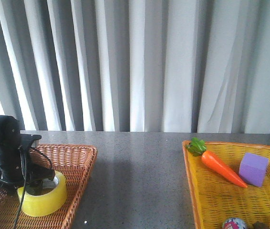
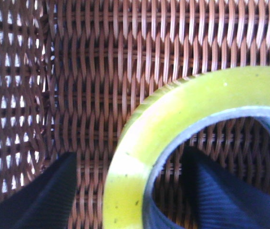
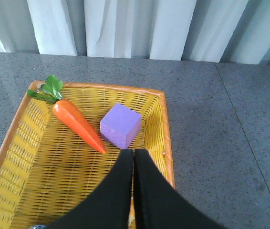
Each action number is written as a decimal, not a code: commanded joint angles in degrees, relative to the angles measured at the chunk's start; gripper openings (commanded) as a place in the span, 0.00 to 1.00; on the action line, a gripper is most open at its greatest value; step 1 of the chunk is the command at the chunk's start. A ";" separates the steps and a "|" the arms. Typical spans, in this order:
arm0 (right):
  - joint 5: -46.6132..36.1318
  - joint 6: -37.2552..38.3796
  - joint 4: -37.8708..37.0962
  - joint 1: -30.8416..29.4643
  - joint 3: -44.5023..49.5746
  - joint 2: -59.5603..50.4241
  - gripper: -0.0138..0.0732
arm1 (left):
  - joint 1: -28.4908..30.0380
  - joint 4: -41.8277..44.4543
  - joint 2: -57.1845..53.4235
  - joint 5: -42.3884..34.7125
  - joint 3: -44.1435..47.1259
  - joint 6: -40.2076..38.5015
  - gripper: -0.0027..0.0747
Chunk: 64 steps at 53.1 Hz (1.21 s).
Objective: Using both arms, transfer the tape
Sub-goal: 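Open the left gripper and raise it away from the tape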
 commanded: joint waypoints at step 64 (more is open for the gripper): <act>-3.30 0.01 -0.68 -0.27 -1.48 -0.95 0.15 | 1.52 -7.86 -48.23 -5.58 -5.59 0.32 0.03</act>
